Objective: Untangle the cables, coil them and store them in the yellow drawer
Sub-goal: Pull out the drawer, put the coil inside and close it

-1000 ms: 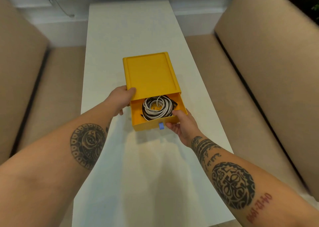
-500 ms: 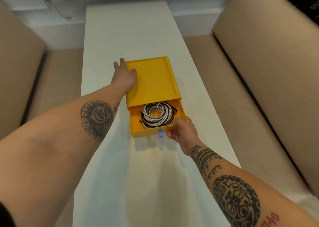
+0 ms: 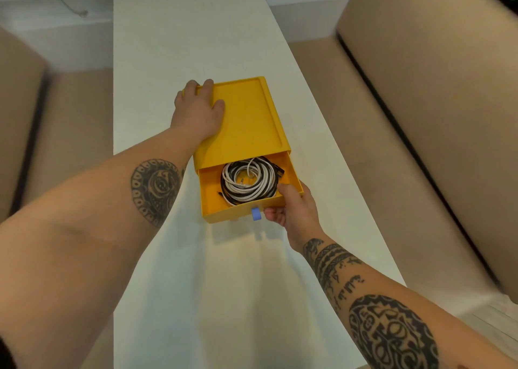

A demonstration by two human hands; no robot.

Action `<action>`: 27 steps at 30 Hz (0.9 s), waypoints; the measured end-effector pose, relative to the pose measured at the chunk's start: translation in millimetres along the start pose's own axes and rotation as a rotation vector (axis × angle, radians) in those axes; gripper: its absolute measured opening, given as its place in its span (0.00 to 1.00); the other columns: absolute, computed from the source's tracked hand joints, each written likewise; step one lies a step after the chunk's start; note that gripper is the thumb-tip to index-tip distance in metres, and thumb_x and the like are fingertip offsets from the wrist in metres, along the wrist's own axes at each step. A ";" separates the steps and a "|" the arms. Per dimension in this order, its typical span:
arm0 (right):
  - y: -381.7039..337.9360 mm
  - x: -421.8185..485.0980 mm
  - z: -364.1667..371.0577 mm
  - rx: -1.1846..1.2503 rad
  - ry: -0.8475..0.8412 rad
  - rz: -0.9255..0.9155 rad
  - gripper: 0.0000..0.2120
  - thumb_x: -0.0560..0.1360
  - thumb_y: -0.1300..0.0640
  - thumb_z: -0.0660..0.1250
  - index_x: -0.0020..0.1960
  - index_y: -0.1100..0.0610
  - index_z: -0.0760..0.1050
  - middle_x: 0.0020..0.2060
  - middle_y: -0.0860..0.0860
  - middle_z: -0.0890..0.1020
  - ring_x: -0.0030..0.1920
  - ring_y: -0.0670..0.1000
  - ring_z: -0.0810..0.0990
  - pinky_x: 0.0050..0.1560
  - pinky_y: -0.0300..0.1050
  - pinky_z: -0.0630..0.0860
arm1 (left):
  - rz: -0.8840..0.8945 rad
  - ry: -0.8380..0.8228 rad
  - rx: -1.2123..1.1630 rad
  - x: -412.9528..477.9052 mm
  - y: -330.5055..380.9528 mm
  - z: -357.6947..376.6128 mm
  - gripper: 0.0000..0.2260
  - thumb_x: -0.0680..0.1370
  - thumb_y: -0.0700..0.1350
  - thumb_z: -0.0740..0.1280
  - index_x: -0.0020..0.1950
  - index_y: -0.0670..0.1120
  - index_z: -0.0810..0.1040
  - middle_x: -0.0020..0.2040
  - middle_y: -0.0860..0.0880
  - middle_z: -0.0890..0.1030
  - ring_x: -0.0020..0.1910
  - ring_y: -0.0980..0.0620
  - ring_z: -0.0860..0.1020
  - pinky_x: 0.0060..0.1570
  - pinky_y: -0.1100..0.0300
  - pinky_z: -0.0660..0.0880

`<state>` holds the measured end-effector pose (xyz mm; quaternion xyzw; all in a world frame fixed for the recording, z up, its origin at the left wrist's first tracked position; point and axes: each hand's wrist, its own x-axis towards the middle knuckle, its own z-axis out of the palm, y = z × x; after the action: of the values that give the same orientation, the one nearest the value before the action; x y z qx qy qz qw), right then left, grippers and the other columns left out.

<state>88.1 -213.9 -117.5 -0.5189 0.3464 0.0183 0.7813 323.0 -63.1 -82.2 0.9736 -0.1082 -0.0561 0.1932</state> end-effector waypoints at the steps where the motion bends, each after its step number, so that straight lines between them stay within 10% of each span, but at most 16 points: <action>1: -1.4 1.3 0.8 0.017 0.009 0.006 0.12 0.79 0.56 0.65 0.62 0.55 0.72 0.42 0.62 0.77 0.32 0.56 0.78 0.36 0.47 0.80 | 0.005 0.006 -0.002 0.9 -1.0 0.5 0.27 0.83 0.58 0.54 0.81 0.51 0.55 0.79 0.42 0.57 0.76 0.34 0.57 0.73 0.40 0.60; 7: -5.9 10.1 10.1 0.014 0.056 0.011 0.04 0.79 0.55 0.65 0.52 0.54 0.74 0.42 0.61 0.76 0.33 0.56 0.77 0.37 0.47 0.79 | 0.039 -0.001 -0.011 7.6 -6.4 4.2 0.26 0.82 0.59 0.53 0.79 0.52 0.57 0.78 0.43 0.60 0.75 0.36 0.60 0.72 0.41 0.63; 16: -5.1 34.3 44.0 0.048 0.176 0.065 0.45 0.71 0.28 0.64 0.79 0.43 0.48 0.69 0.58 0.72 0.27 0.49 0.80 0.44 0.48 0.83 | 0.041 -0.003 -0.070 6.6 -6.4 4.3 0.23 0.83 0.54 0.50 0.79 0.52 0.59 0.77 0.44 0.61 0.74 0.38 0.61 0.73 0.43 0.61; 27: -29.2 49.9 86.7 0.154 0.351 0.203 0.53 0.60 0.17 0.59 0.76 0.43 0.53 0.61 0.57 0.75 0.26 0.51 0.80 0.31 0.40 0.77 | 0.048 0.013 -0.054 1.4 -7.5 7.8 0.23 0.83 0.54 0.52 0.79 0.53 0.59 0.77 0.44 0.61 0.75 0.37 0.60 0.71 0.41 0.63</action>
<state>182.6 -172.5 -102.9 -0.4152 0.5280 -0.0203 0.7406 324.6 -59.5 -92.4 0.9654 -0.1289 -0.0482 0.2213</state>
